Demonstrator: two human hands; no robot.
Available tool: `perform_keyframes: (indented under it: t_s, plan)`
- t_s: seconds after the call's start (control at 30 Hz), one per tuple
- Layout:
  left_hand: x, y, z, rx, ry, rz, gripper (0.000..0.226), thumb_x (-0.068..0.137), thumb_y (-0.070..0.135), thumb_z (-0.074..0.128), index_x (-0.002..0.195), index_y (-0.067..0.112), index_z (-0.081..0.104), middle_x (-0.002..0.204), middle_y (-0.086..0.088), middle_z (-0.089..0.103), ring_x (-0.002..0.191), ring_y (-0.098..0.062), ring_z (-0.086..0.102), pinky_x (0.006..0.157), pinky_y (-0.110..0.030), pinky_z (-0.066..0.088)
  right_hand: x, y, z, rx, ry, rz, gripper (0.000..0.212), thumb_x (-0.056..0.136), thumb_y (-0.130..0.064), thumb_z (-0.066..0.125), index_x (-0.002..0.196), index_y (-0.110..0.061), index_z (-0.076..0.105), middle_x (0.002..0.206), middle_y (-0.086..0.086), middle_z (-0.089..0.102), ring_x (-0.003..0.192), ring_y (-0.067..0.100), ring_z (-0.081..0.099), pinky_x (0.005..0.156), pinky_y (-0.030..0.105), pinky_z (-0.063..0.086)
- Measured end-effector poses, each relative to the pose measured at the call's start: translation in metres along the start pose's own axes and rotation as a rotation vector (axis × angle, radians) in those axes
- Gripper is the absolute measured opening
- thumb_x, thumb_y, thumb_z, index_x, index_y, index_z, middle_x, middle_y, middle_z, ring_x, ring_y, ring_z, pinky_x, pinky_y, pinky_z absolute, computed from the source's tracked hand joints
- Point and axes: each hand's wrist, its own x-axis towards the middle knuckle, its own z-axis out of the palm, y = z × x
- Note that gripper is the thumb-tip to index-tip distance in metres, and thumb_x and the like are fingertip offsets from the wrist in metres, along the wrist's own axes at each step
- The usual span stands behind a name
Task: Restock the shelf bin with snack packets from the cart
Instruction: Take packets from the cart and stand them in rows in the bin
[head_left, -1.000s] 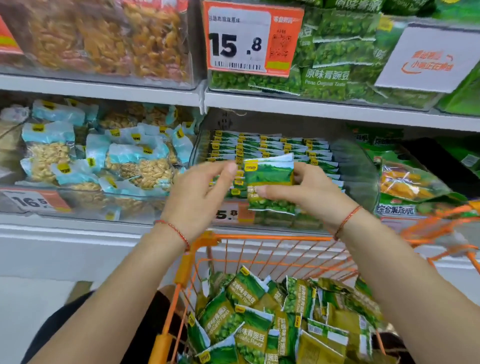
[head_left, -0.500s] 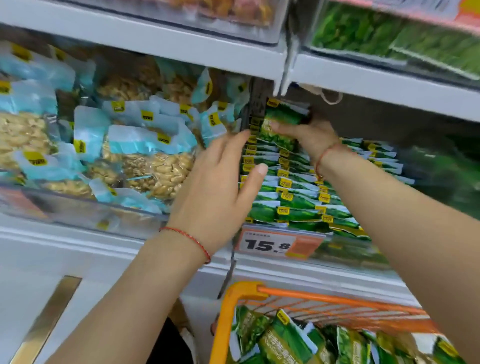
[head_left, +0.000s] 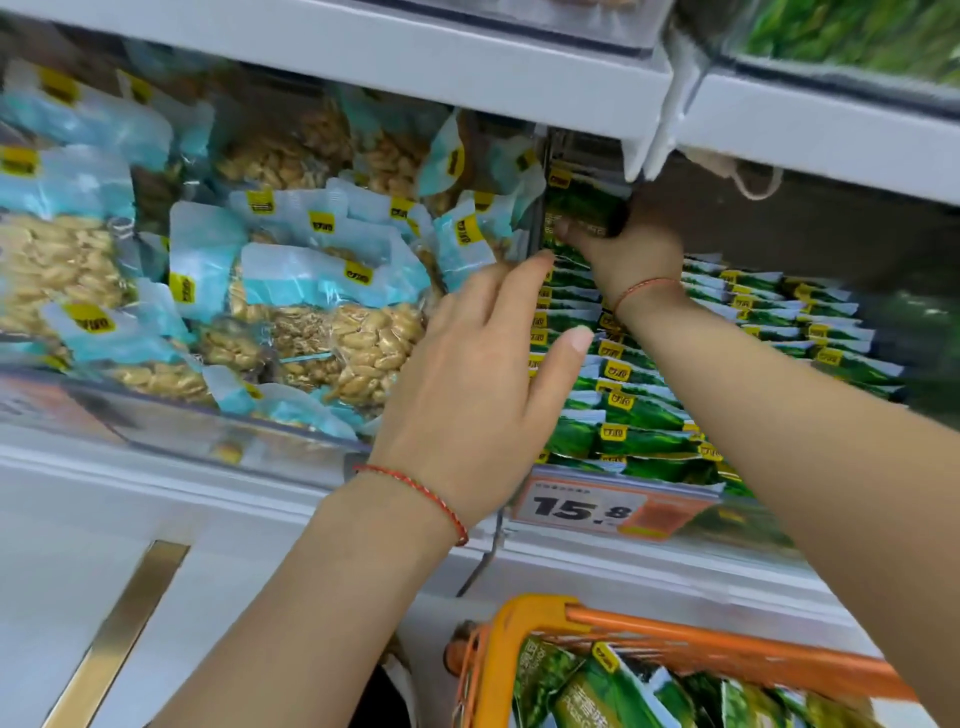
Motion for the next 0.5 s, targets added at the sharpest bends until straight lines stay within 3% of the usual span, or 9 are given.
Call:
perform_keyframes:
  t_s: [0.2,0.33,0.5]
  plan:
    - [-0.001,0.004,0.001,0.045,0.011,-0.015,0.057,0.096,0.049,0.031,0.145,0.019,0.033,0.139,-0.002,0.043,0.124,-0.022,0.04,0.096,-0.031,0.036,0.003,-0.008,-0.002,-0.221,-0.154,0.061,0.071,0.092,-0.055,0.045,0.134,0.001,0.039,0.133,0.023,0.047,0.123,0.036,0.045,0.097,0.039,0.04]
    - [-0.002,0.002,-0.003,0.027,-0.009,-0.005,0.057,0.096,0.046,0.035,0.146,0.019,0.031,0.14,-0.001,0.042,0.126,-0.021,0.039,0.097,-0.029,0.033,-0.003,-0.008,-0.001,-0.039,0.044,0.099,0.056,0.087,-0.046,0.058,0.126,-0.007,0.052,0.122,0.015,0.059,0.115,0.031,0.053,0.088,0.034,0.043]
    - [-0.002,0.003,-0.002,0.048,-0.012,-0.008,0.055,0.098,0.043,0.039,0.147,0.02,0.029,0.141,-0.002,0.04,0.125,-0.022,0.038,0.095,-0.03,0.034,-0.01,-0.016,-0.001,-0.273,-0.013,0.04,0.04,0.098,-0.031,0.046,0.119,0.001,0.054,0.122,0.022,0.056,0.113,0.035,0.053,0.085,0.034,0.041]
